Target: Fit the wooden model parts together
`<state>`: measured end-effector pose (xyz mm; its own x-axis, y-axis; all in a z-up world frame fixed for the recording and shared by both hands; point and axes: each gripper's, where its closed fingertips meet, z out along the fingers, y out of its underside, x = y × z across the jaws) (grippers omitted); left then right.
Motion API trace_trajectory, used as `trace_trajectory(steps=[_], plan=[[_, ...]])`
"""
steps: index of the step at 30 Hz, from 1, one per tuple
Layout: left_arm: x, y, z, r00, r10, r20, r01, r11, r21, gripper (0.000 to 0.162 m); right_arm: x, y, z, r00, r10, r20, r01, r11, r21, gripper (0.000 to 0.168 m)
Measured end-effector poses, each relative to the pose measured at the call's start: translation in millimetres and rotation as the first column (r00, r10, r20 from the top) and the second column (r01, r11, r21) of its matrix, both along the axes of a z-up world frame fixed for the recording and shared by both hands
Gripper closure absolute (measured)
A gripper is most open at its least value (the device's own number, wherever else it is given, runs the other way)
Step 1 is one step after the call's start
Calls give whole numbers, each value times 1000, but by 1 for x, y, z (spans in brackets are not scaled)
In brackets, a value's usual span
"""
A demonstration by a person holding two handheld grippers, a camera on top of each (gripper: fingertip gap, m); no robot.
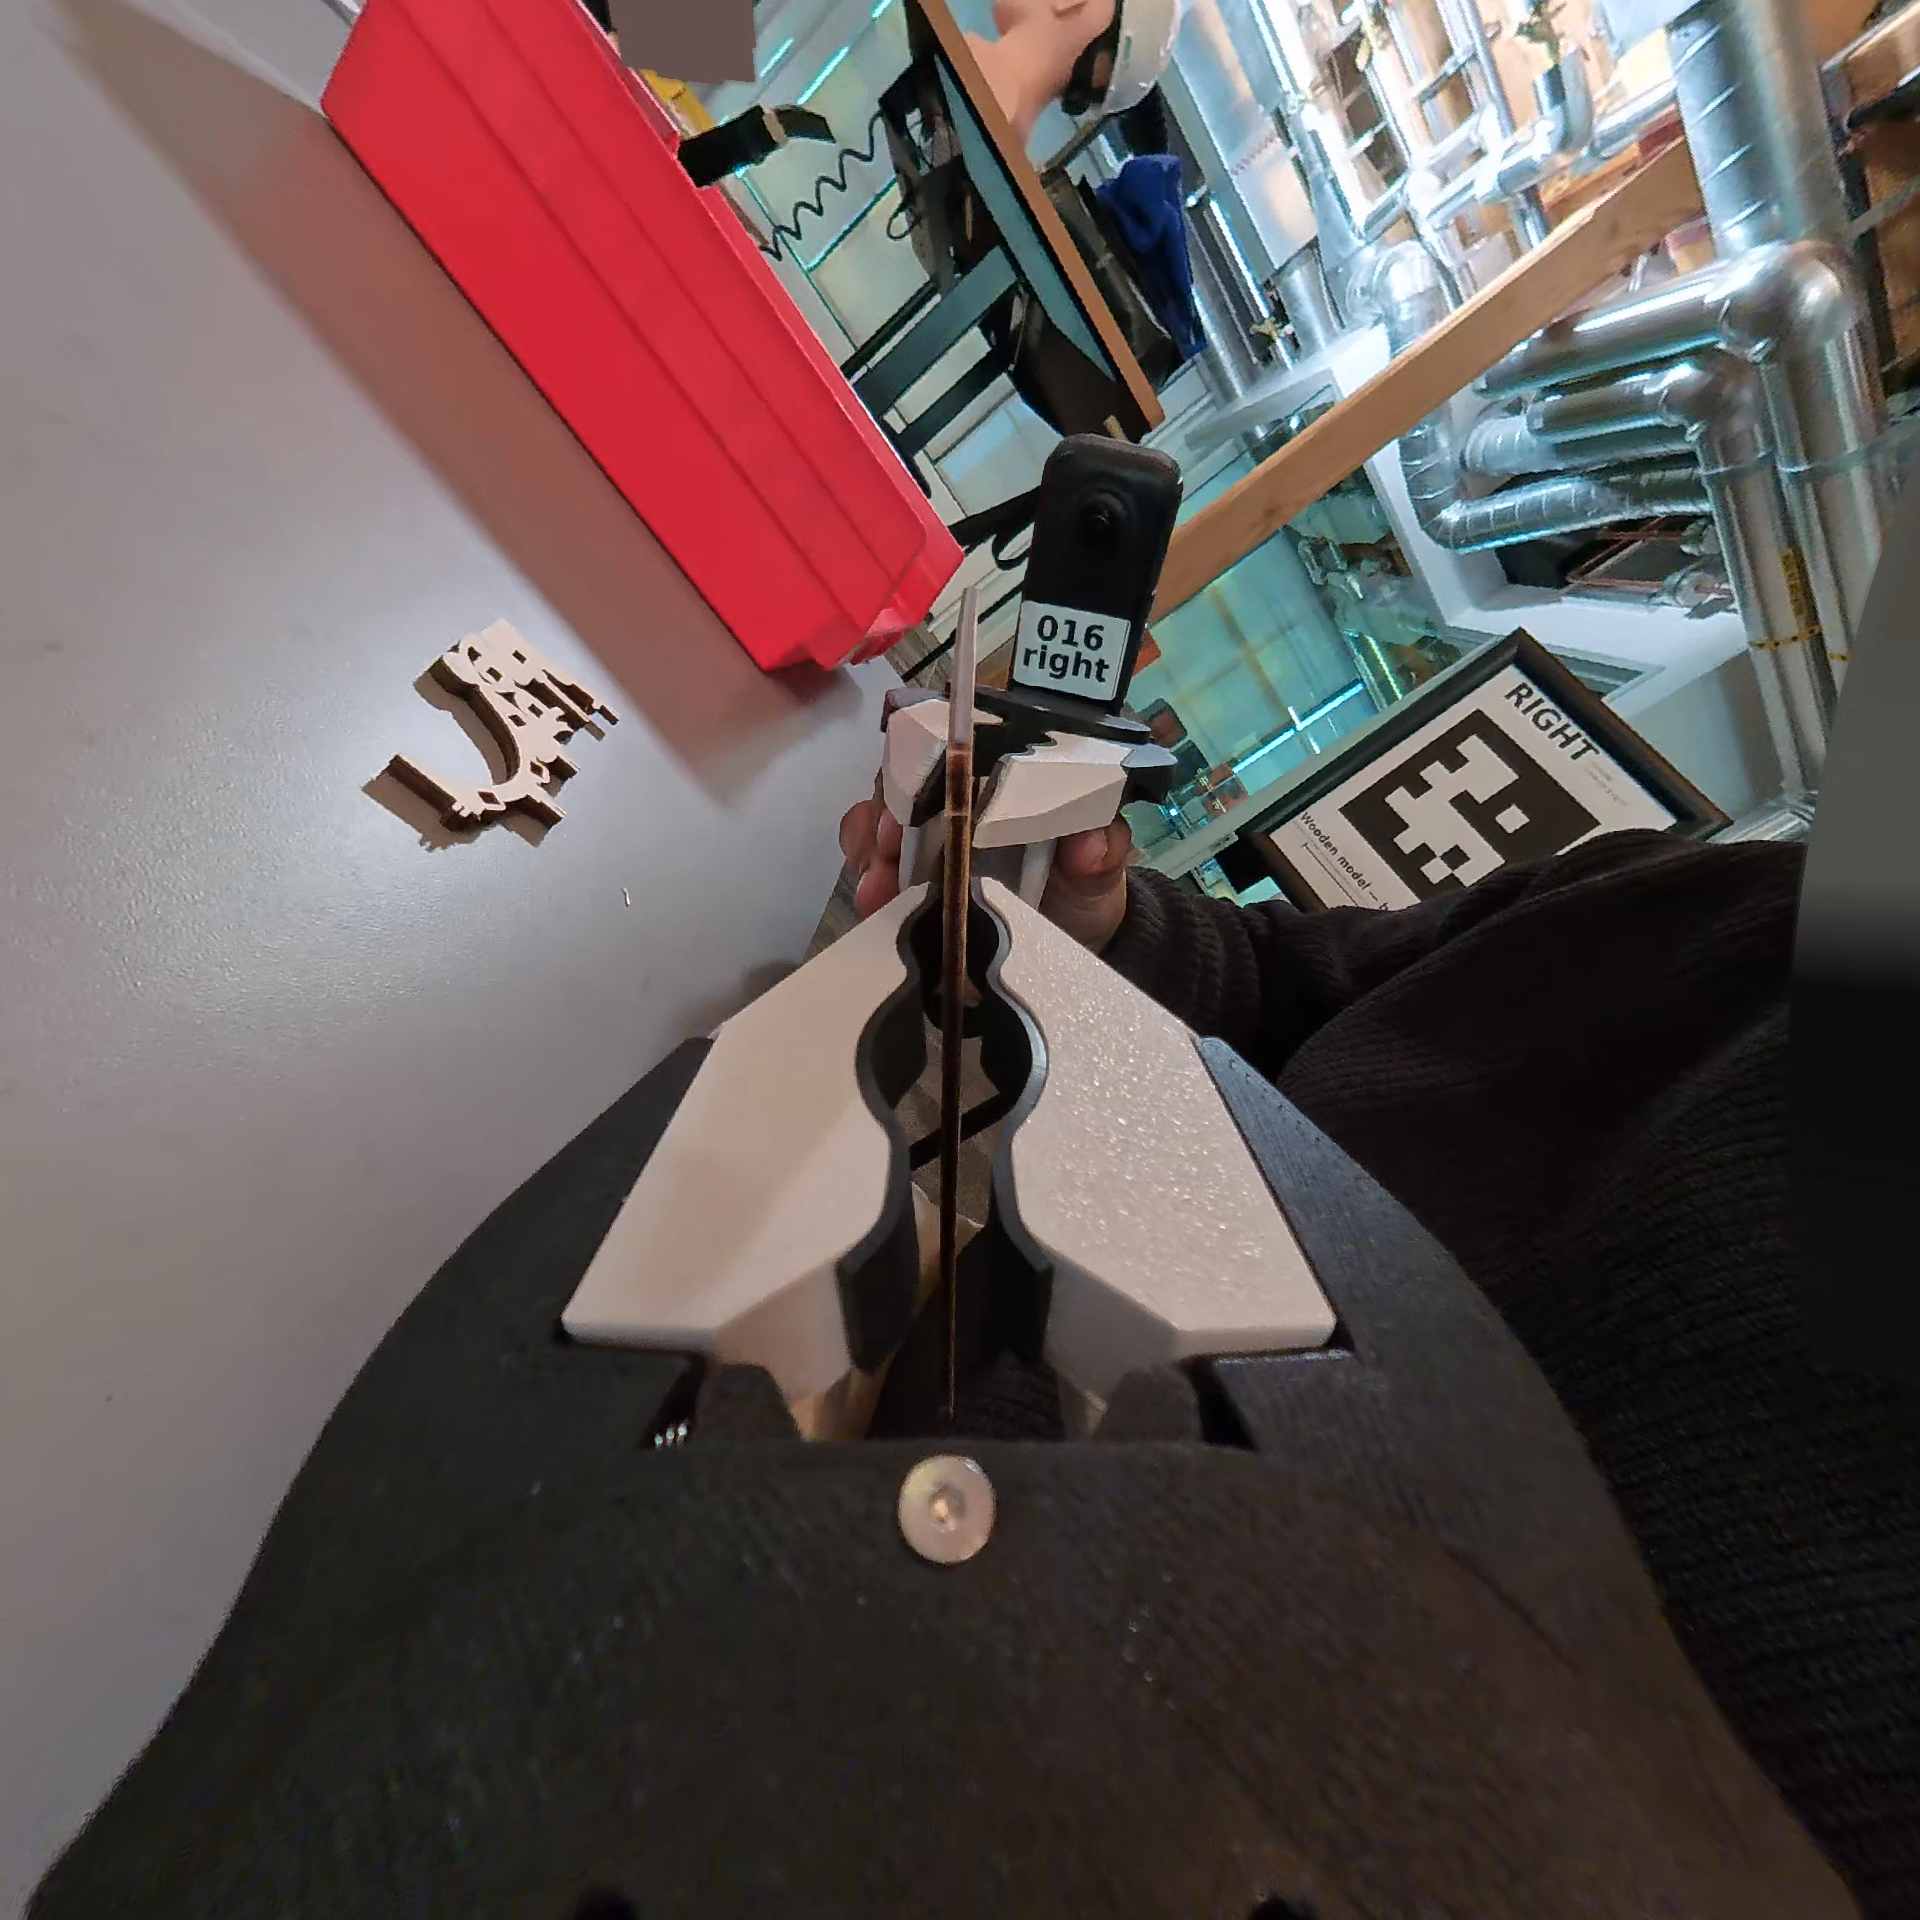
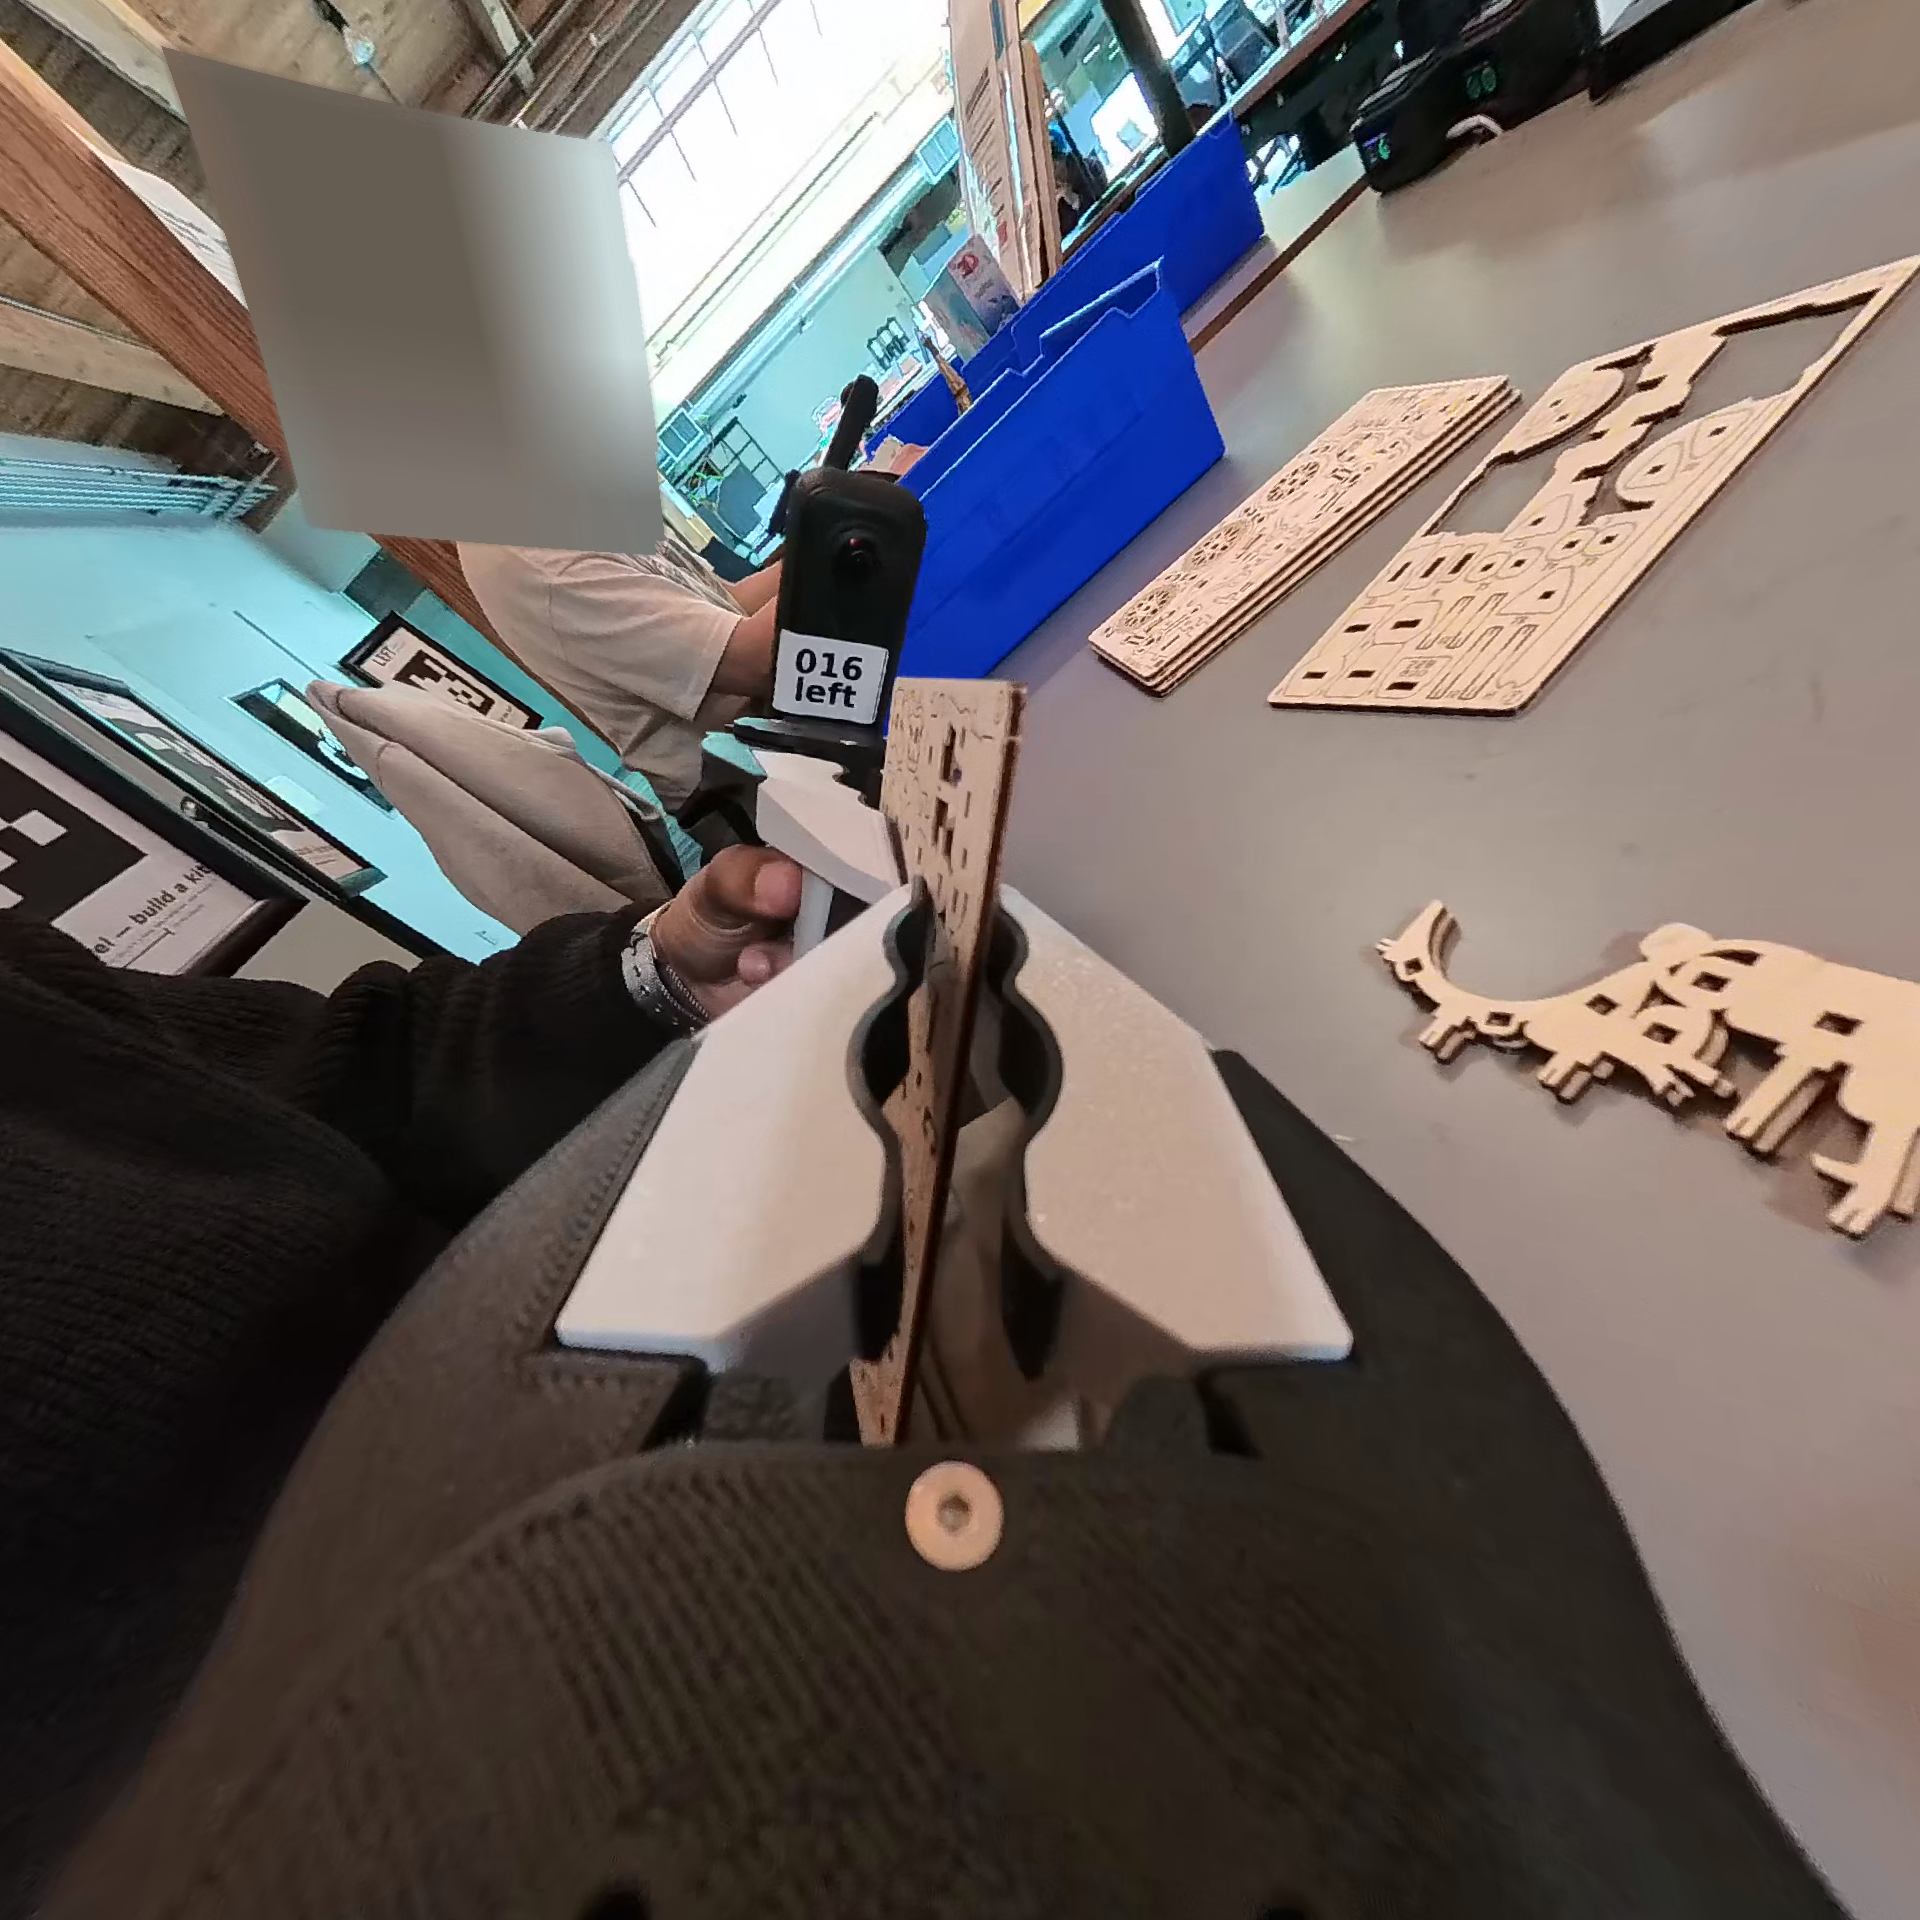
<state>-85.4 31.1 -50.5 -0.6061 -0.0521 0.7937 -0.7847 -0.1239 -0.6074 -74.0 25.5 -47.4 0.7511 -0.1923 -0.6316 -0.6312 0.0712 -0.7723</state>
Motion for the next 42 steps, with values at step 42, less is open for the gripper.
trace_trajectory(steps=[42], plan=[[32, 14, 21, 999, 51, -18, -54, 987, -152, 127, 43, 11, 31, 989, 30, -143, 11, 961, 277, 168]])
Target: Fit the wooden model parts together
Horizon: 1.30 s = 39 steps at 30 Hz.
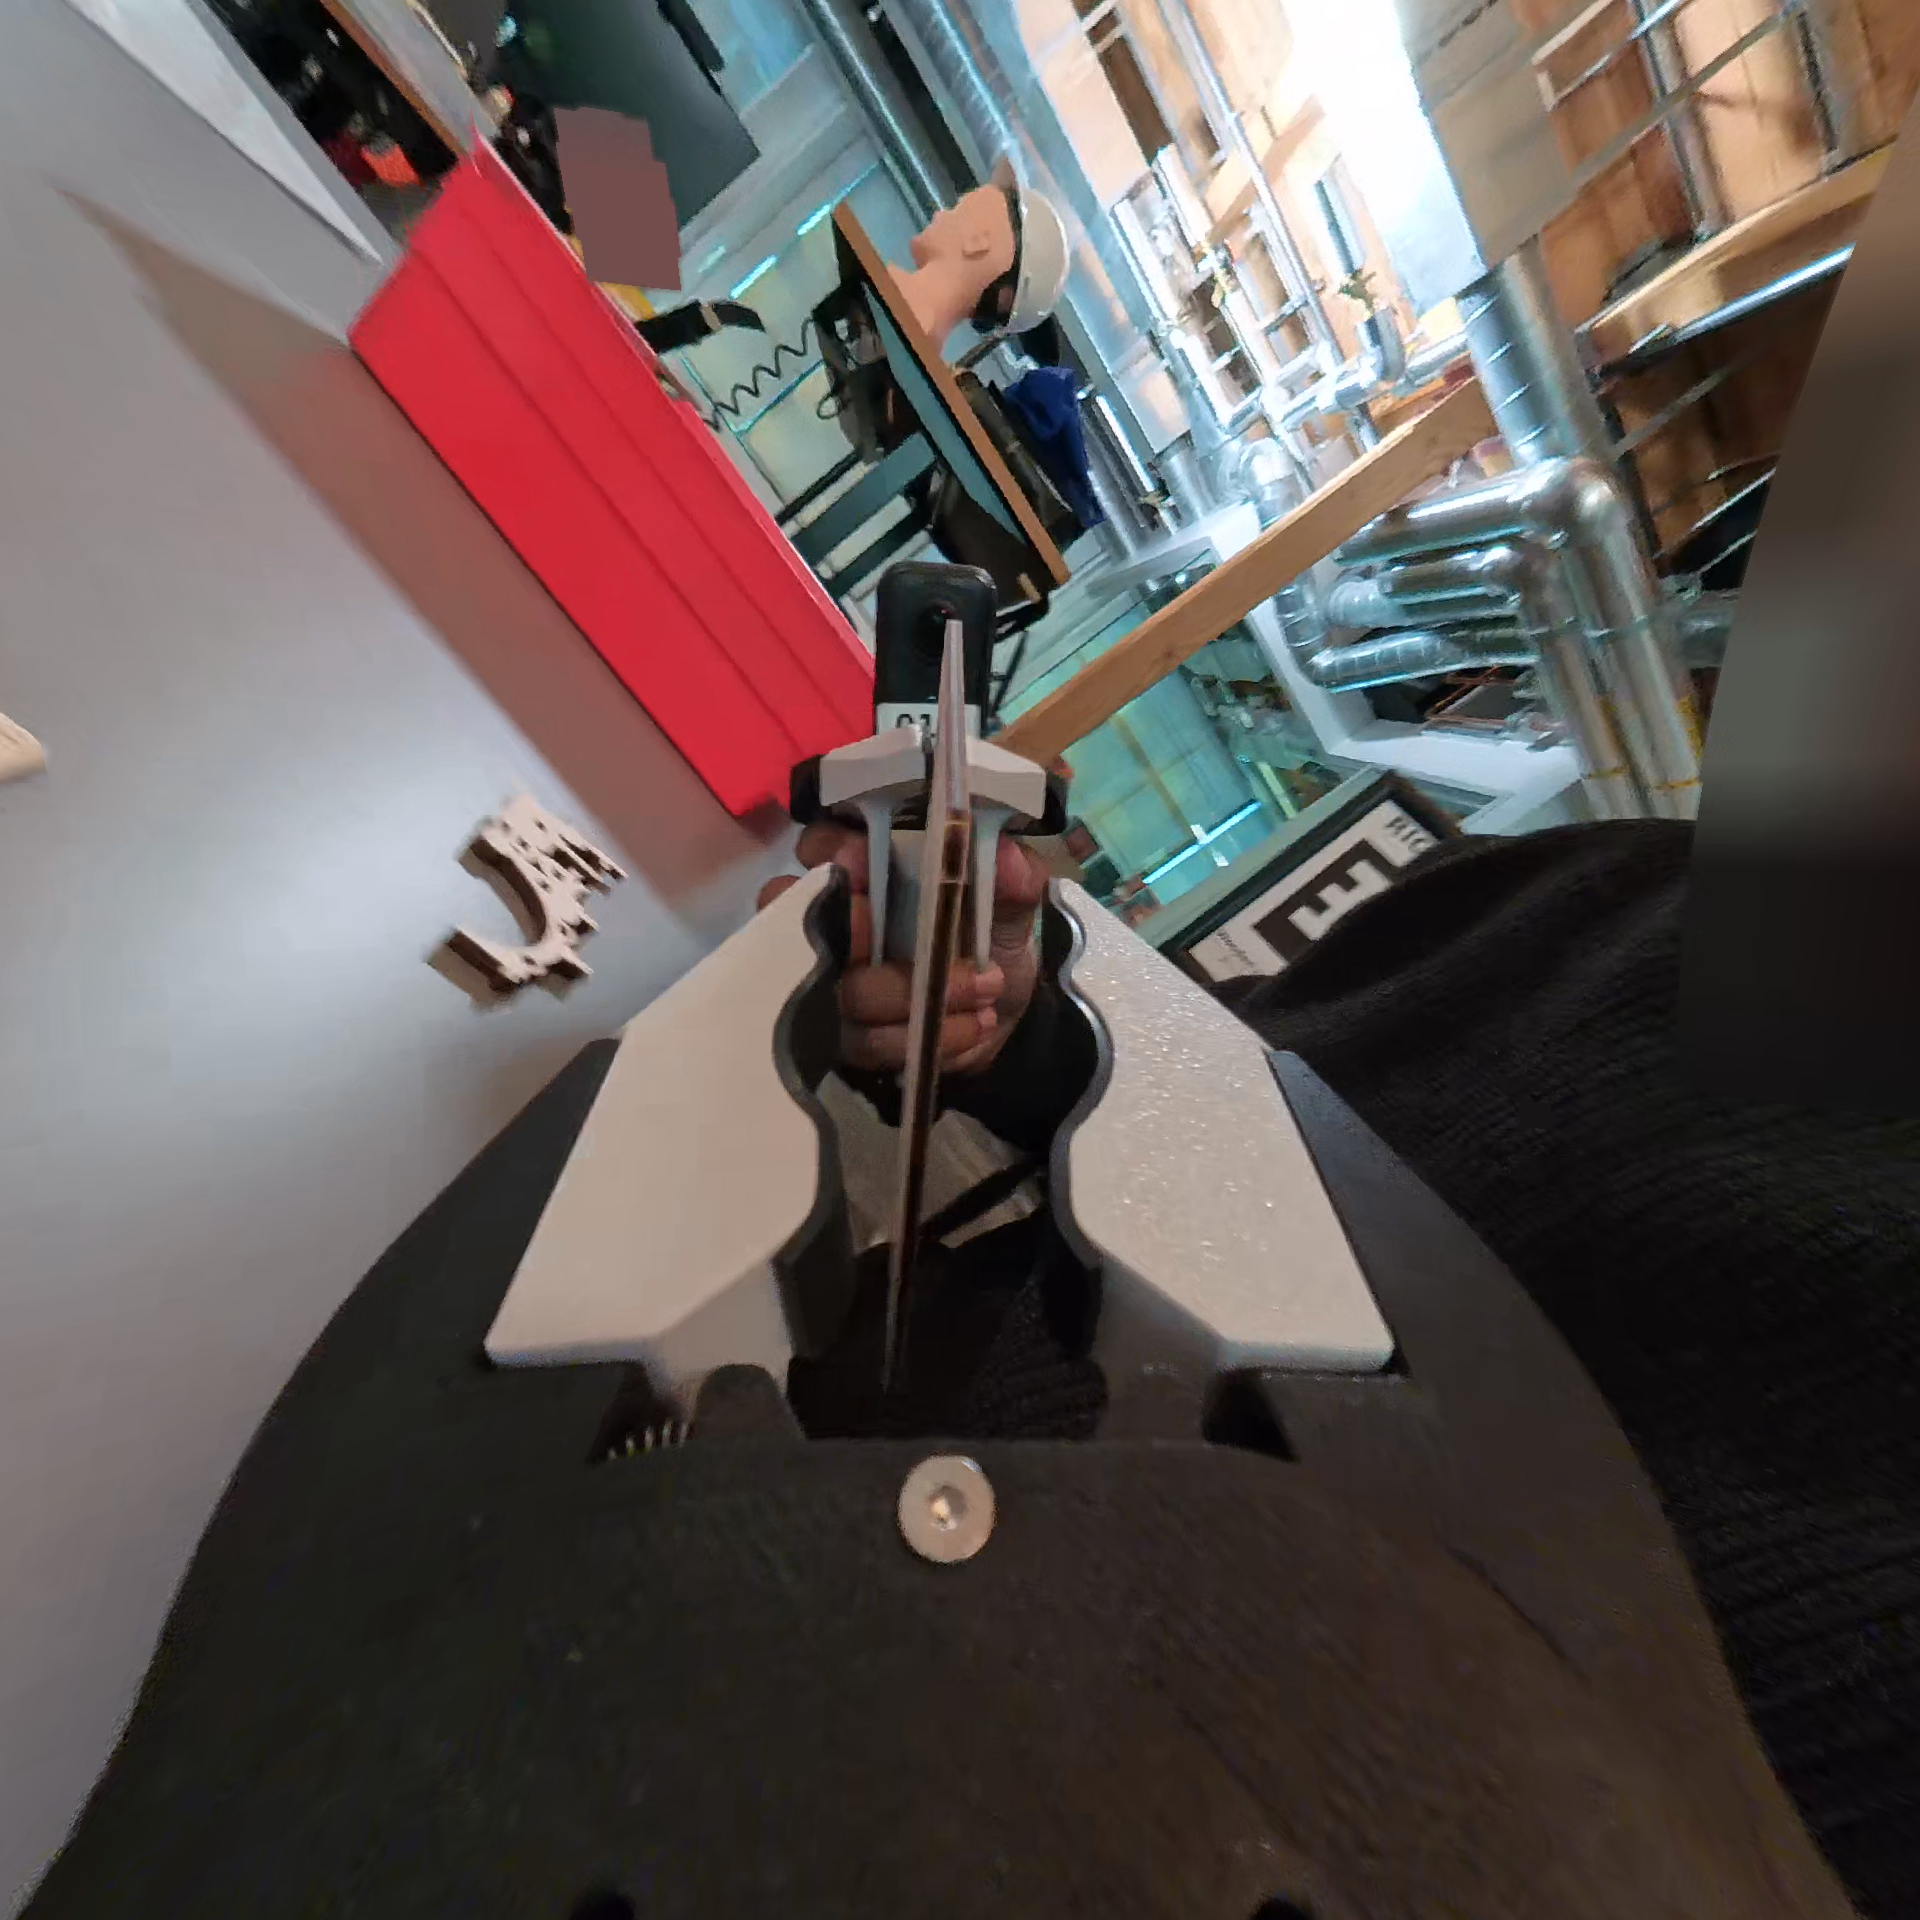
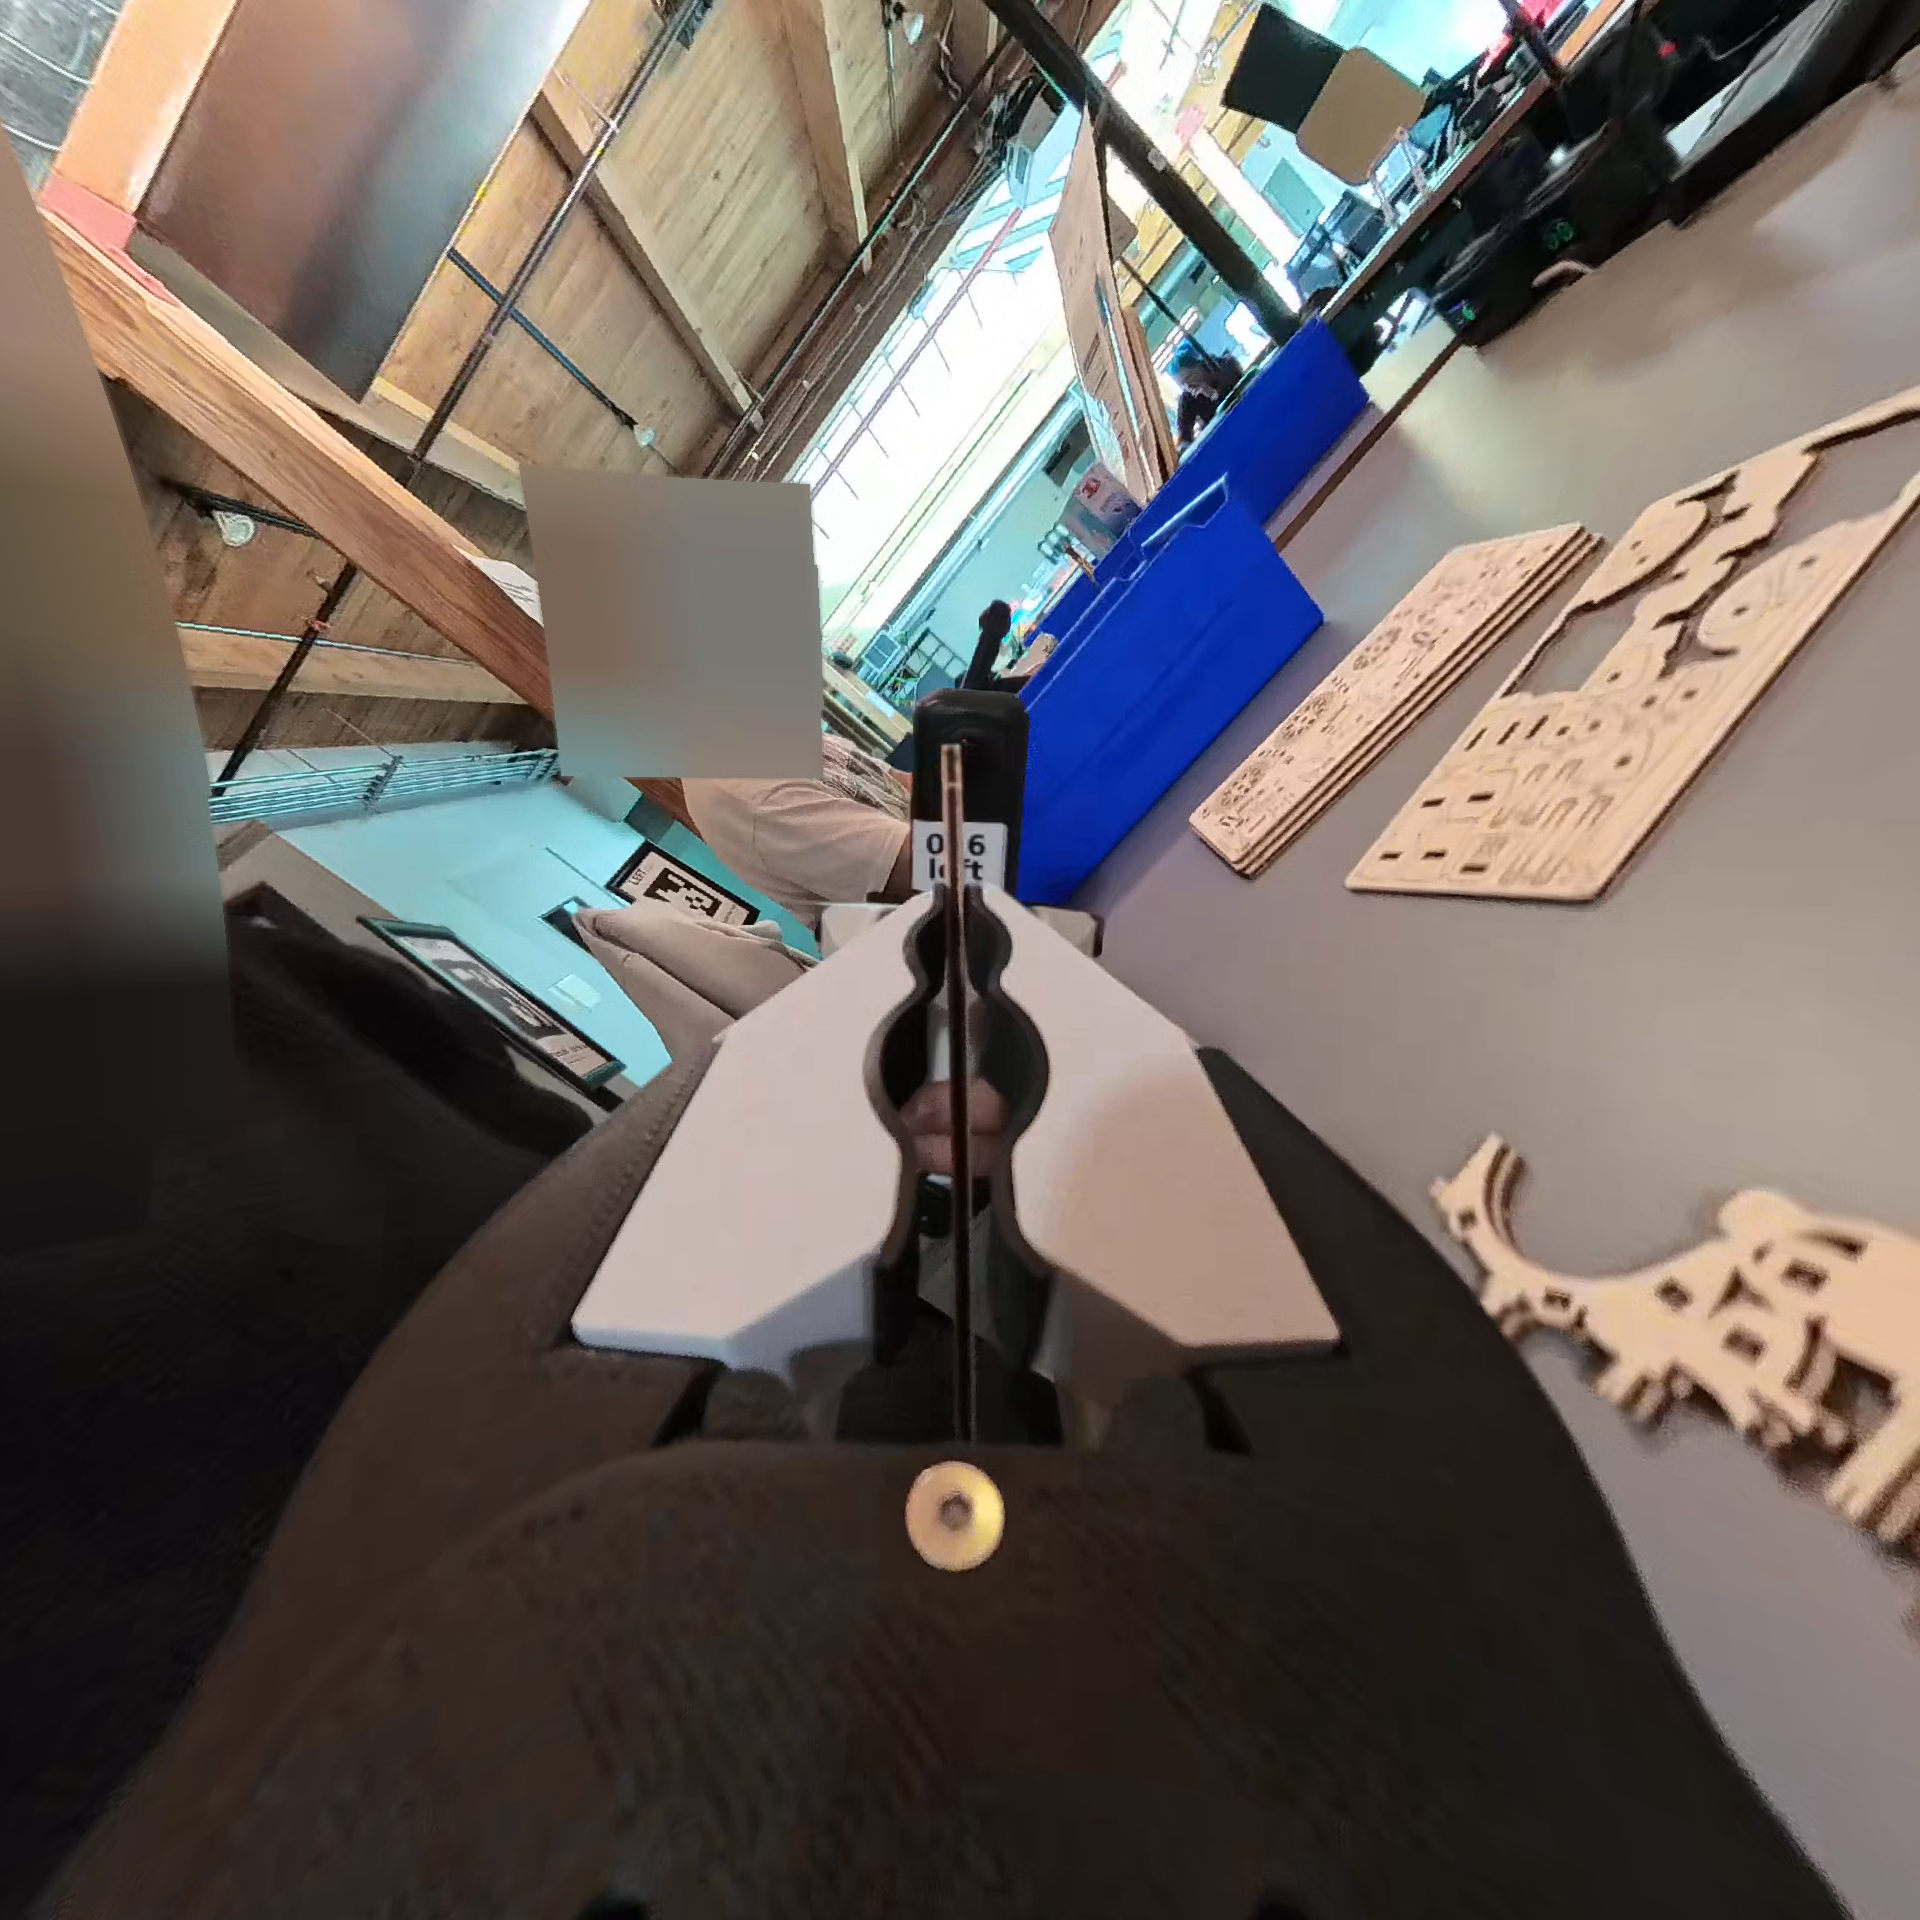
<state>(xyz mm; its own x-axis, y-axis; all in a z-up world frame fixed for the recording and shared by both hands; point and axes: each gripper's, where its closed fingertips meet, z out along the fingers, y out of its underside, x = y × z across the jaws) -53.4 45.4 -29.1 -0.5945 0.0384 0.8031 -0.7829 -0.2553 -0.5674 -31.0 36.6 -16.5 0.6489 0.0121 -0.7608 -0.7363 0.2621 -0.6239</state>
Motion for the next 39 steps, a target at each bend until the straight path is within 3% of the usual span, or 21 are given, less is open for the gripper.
trace_trajectory(steps=[4, 5, 7, 12, 16, 17, 18, 22, 25, 28, 30, 33, 39], plan=[[19, 19, -3, 987, 63, 149, -84, 986, 143, 137, 28, 13, -2, 999, 53, 2, -52, 991, -124, 168], [23, 24, -5, 983, 71, 170, -100, 980, 173, 132, 32, 17, -6, 996, 83, 20, -79, 984, -157, 168], [31, 30, -15, 977, 75, 198, -122, 964, 237, 136, 40, 24, -8, 994, 113, -2, -112, 982, -150, 168], [30, 35, 3, 983, 111, 149, -124, 989, 85, 140, 36, 31, 1, 985, 168, 27, -165, 983, -74, 168], [47, 30, 20, 948, 242, 206, -259, 964, 61, 148, 55, 28, 23, 984, 146, 106, -144, 989, -19, 168], [56, 28, 24, 935, 275, 224, -295, 953, 64, 160, 60, 26, 27, 981, 149, 122, -149, 989, -3, 167], [63, 26, 28, 928, 286, 238, -308, 949, 61, 162, 65, 22, 31, 983, 137, 122, -140, 990, 16, 167], [83, 8, 39, 927, 253, 275, -284, 955, 80, 162, 86, -1, 39, 994, -30, 104, 24, 998, 64, 163], [89, -12, 37, 926, 187, 328, -241, 962, 132, 162, 97, -29, 31, 972, -182, 150, 185, 983, -4, 143], [82, -25, 30, 940, 89, 330, -150, 975, 163, 162, 84, -48, 17, 965, -144, 218, 171, 979, -108, 137], [83, -26, 42, 965, 75, 252, -92, 994, 54, 162, 74, -55, 16, 966, -132, 223, 159, 981, -108, 134], [89, -32, 50, 991, 9, 132, -2, 998, -56, 162, 67, -54, 20, 956, -180, 231, 200, 978, -64, 140], [84, -42, 43, 991, -1, 136, 7, 999, -45, 162, 51, -38, 18, 931, -179, 319, 219, 971, -93, 162]])
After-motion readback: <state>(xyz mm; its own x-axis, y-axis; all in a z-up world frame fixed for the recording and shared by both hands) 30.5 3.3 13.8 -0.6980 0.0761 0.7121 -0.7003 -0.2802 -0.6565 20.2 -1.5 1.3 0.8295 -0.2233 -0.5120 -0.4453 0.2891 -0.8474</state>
